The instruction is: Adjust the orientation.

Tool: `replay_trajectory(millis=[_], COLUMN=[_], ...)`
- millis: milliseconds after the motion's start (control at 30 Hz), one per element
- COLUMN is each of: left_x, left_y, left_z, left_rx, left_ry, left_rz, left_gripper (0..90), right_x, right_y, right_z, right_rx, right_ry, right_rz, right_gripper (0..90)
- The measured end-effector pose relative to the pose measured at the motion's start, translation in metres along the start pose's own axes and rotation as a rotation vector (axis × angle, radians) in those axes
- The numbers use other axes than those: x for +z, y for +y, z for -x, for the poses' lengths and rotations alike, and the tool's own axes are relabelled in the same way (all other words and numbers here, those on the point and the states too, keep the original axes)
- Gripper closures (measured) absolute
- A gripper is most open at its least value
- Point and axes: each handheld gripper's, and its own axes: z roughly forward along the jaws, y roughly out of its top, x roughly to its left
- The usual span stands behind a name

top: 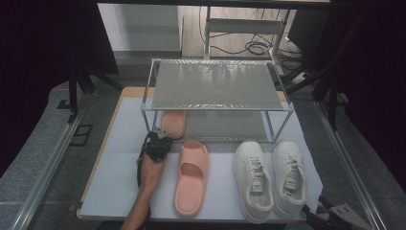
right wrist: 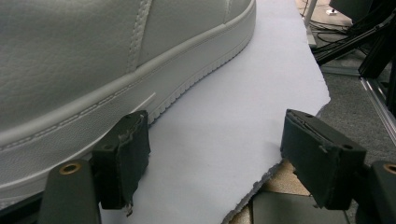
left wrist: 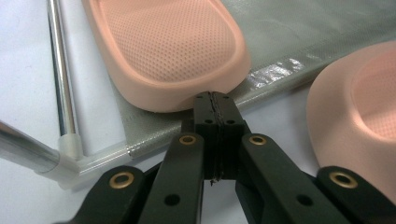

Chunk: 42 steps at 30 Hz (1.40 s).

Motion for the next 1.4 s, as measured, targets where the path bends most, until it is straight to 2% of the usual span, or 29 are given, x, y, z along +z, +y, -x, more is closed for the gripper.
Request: replay_trajectory(millis=[133, 267, 367, 433, 633, 833, 933, 1167, 1400], left_x=[-0.006, -0.017, -0.025, -0.033, -0.057, -0.079, -0.091, -0.112, -0.111], left_y=[-0.002, -0.005, -0.007, -0.009, -0.02, -0.027, -0.031, -0.039, -0.04], left_z=[-0.001, -0.001, -0.002, -0.002, 0.002, 0.008, 0.013, 0.035, 0.052], left_rx=[0.0, -0.026, -0.02, -0.012, -0.023, -0.035, -0.037, -0.002, 0.006], left_ry=[-0.034, -0.055, -0.071, -0.074, -0.123, -0.164, -0.182, -0.235, -0.275], left_rz=[0.005, 0.023, 0.032, 0.037, 0.07, 0.078, 0.088, 0.093, 0.094], left_gripper=[89.5, 89.4, 87.4, 83.8, 75.7, 67.9, 66.1, 66.2, 64.9], right_x=[0.0, 0.0, 0.0, 0.0, 0.0, 0.0, 0.0, 0.0, 0.0], right_y=[0.0, 0.0, 0.0, 0.0, 0.0, 0.0, 0.0, 0.0, 0.0], right_z=[0.0, 0.0, 0.0, 0.0, 0.0, 0.0, 0.0, 0.0, 0.0], right_rx=[-0.001, -0.001, 0.0, 0.0, 0.001, 0.001, 0.001, -0.001, 0.0], right_ry=[0.003, 0.003, 0.001, 0.001, 0.001, 0.0, 0.001, -0.001, -0.001], right_rz=[-0.002, -0.002, 0.0, 0.0, 0.003, 0.0, 0.002, -0.002, 0.0], right_gripper=[23.7, 23.7, 23.7, 23.7, 23.7, 23.7, 23.7, 23.7, 23.7])
